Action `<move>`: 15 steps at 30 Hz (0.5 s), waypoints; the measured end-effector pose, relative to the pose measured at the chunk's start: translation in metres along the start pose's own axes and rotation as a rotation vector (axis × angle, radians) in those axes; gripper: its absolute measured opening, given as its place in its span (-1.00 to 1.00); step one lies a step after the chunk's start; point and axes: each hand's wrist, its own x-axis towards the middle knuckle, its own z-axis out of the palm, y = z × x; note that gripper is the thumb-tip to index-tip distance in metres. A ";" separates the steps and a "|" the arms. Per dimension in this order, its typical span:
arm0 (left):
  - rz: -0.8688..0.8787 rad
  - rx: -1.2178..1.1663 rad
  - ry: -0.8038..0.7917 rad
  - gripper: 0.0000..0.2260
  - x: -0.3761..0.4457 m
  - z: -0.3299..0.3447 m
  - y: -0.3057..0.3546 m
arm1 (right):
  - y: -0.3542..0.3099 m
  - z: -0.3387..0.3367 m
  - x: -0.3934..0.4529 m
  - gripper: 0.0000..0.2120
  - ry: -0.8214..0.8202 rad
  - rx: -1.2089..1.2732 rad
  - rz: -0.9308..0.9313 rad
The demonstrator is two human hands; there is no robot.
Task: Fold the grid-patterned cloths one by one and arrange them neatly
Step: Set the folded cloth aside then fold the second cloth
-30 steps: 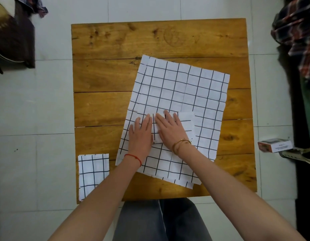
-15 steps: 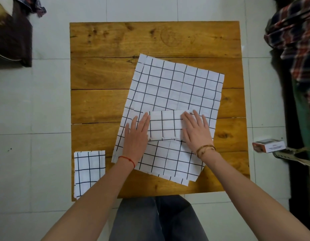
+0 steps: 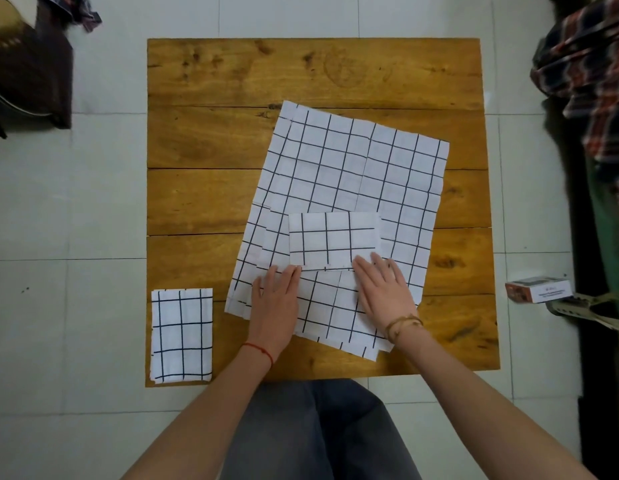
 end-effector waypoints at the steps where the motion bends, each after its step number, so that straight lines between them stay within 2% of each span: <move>1: -0.001 0.003 -0.005 -0.39 0.000 0.000 0.000 | 0.010 0.001 -0.005 -0.48 0.018 0.000 0.021; 5: -0.003 -0.008 0.029 -0.43 0.001 0.000 0.001 | 0.031 -0.003 -0.008 -0.55 0.152 0.030 -0.017; 10: 0.032 -0.090 0.293 -0.68 0.012 -0.009 0.007 | 0.030 -0.041 0.040 -0.78 0.402 0.223 0.067; 12: 0.009 -0.104 0.279 -0.66 0.021 -0.015 0.008 | 0.026 -0.057 0.069 -0.83 0.411 0.299 0.105; 15: -0.010 -0.064 0.198 -0.63 0.031 -0.020 0.008 | 0.017 -0.072 0.104 -0.81 0.288 0.320 0.070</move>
